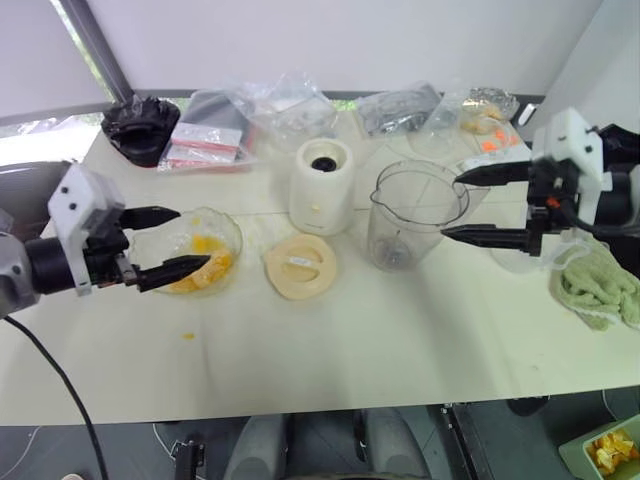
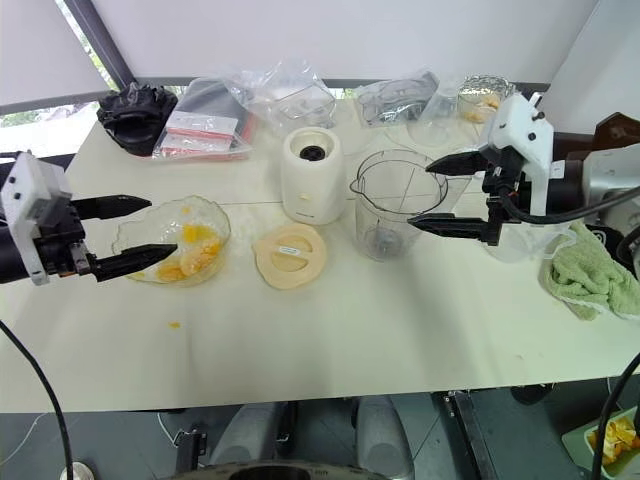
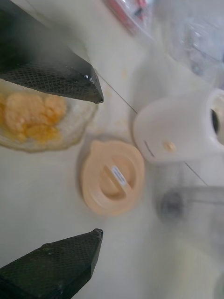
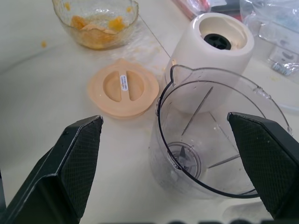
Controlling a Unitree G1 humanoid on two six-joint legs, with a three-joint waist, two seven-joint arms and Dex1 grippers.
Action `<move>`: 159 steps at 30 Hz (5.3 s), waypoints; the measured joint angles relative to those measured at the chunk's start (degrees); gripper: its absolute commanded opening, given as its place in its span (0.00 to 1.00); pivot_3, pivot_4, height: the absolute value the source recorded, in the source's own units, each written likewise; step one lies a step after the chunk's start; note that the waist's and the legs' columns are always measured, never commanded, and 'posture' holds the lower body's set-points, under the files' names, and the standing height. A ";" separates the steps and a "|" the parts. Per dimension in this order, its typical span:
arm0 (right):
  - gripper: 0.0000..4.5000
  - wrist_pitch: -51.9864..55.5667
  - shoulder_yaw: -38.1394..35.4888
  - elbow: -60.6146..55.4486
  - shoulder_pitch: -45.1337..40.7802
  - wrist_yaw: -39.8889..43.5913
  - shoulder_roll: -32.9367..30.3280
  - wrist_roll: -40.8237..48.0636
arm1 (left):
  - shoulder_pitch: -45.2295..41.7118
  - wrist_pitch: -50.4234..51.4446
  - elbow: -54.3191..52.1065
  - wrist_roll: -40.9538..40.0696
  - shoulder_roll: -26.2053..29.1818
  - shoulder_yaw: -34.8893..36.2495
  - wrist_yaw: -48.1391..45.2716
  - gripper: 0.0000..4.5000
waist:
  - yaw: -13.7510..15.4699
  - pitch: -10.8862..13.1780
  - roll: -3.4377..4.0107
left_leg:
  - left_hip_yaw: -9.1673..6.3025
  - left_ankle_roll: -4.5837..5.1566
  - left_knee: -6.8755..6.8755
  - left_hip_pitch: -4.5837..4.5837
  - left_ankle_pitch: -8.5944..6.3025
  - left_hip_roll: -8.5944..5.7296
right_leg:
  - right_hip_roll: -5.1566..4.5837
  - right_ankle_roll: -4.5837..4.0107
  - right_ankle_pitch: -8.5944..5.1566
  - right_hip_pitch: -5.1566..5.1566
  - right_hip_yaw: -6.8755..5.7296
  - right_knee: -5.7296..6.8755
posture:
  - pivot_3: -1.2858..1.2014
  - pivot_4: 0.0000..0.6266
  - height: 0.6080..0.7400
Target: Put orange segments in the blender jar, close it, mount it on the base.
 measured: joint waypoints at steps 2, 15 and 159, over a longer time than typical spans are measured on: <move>0.99 0.00 0.04 -0.03 -0.07 -0.17 0.38 -0.05 | -2.25 1.20 1.21 0.38 -0.02 -2.06 1.85 1.00 | 0.07 0.00 0.00 | 0.00 0.00 0.02 0.00 0.00 0.00 | 0.00 0.01 0.00 0.01 0.00 0.00 | 0.52 0.24 1.00; 0.99 0.73 3.81 0.06 -4.76 0.18 2.25 -0.72 | -25.87 17.67 18.89 9.92 -4.73 -25.36 15.90 1.00 | -0.21 0.01 -0.04 | -0.02 0.00 0.11 0.01 0.01 -0.14 | 0.05 0.25 0.13 0.00 -0.01 0.19 | 0.52 0.24 1.00; 1.00 26.42 -34.54 -36.46 23.24 -28.35 8.29 11.40 | -85.62 -30.03 97.21 35.91 -62.89 -33.45 -7.88 0.01 | 1.54 0.14 -0.28 | -0.10 0.16 0.77 -0.26 -0.10 -0.25 | -0.05 0.46 0.07 -0.01 -0.04 0.57 | 0.52 0.24 1.00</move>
